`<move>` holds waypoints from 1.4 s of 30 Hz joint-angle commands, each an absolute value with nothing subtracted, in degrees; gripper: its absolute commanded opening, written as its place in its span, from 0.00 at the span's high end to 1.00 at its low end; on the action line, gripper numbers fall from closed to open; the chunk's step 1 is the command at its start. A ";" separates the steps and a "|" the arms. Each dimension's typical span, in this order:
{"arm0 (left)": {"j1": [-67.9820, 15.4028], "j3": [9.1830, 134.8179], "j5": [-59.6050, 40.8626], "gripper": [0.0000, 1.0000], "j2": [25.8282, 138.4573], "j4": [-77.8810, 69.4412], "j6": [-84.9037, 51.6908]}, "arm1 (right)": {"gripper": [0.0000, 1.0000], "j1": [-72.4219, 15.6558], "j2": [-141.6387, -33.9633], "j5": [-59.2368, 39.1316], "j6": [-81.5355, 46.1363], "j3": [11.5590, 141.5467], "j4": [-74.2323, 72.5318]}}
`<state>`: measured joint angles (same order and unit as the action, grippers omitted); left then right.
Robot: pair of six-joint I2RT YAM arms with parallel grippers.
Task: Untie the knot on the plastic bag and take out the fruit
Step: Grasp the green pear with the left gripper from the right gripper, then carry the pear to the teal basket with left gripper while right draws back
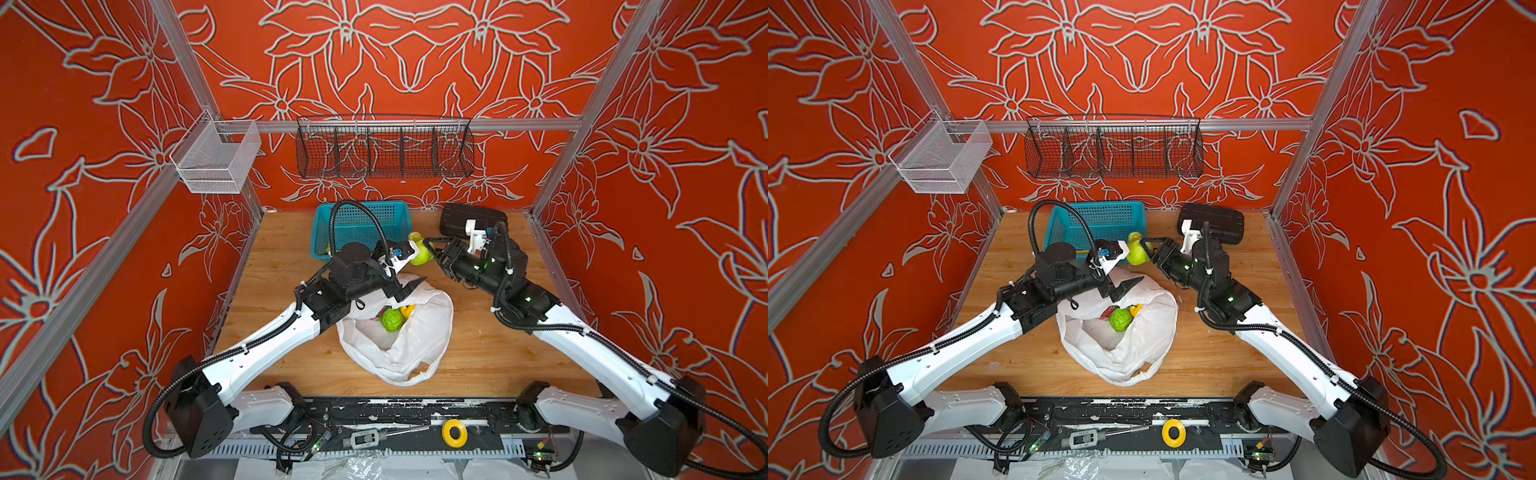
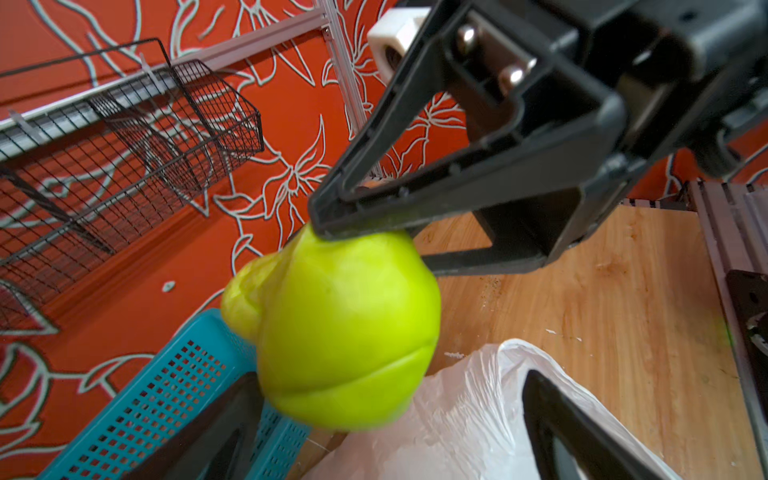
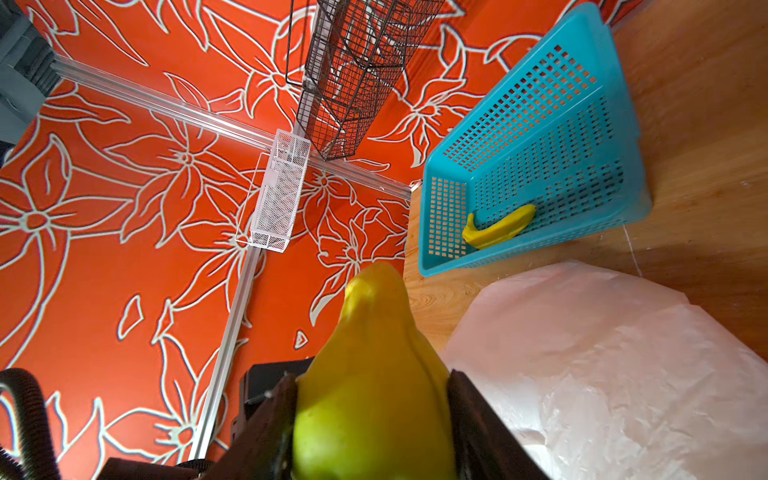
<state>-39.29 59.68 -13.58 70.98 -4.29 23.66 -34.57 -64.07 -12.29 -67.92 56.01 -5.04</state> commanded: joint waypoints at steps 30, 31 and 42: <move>-42.98 68.61 0.54 0.69 76.33 -1.71 26.96 | 0.24 -34.04 -60.04 -12.32 -71.45 53.71 -6.86; -42.85 69.09 0.99 0.69 76.42 -1.42 26.13 | 0.22 -34.02 -59.52 -11.85 -71.06 53.70 -6.46; -33.36 74.64 9.17 0.70 79.05 3.25 9.50 | 0.04 -33.93 -53.35 -5.14 -65.54 49.93 -3.21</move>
<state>-36.25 72.77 5.34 77.65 0.78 15.53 -33.87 -54.50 -8.38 -67.64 51.66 -4.51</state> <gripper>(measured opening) 0.464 0.951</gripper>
